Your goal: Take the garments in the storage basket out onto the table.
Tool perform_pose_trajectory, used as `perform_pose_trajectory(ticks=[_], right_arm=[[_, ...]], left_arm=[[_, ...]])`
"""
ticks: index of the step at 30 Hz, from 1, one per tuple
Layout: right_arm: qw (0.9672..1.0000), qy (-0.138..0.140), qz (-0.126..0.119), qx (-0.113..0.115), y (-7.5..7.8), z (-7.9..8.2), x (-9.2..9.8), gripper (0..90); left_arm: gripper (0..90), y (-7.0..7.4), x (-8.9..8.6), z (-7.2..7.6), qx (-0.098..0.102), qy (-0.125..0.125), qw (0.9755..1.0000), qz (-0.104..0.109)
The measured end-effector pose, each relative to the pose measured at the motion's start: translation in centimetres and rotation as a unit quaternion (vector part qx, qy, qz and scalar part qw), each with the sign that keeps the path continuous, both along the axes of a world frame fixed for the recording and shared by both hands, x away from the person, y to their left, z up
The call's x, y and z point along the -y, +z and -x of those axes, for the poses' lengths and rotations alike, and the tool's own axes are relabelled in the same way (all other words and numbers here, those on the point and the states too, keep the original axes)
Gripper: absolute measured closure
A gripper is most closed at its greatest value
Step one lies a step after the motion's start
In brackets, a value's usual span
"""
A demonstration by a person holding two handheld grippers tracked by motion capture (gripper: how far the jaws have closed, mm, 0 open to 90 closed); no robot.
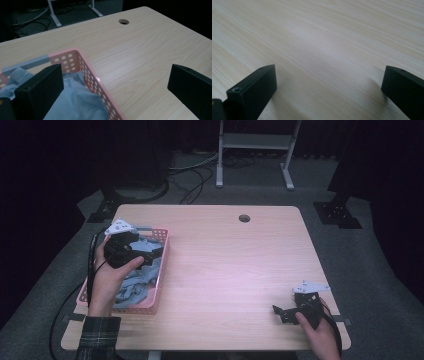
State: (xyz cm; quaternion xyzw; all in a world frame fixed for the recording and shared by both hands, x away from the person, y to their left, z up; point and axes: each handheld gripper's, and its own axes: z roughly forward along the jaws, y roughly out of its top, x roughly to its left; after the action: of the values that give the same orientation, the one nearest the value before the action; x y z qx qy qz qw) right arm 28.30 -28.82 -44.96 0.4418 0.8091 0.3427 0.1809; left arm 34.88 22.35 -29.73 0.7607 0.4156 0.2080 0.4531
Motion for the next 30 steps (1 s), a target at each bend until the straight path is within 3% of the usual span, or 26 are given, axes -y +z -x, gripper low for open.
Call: perform_pose_trajectory(ticks=[13, 22, 30], right_arm=[[1.0, 0.0, 0.0, 0.0, 0.0, 0.0, 0.0, 0.0], [1.0, 0.0, 0.0, 0.0, 0.0, 0.0, 0.0, 0.0], [1.0, 0.0, 0.0, 0.0, 0.0, 0.0, 0.0, 0.0]], left_arm=[[0.0, -0.2, -2.6, 0.1, 0.002, 0.03, 0.9995, -0.001], [0.0, -1.0, -3.9, -0.1, 0.003, 0.037, 0.9993, -0.01], [0.0, -2.6, -4.3, -0.7, -0.004, 0.041, 0.9985, -0.035]])
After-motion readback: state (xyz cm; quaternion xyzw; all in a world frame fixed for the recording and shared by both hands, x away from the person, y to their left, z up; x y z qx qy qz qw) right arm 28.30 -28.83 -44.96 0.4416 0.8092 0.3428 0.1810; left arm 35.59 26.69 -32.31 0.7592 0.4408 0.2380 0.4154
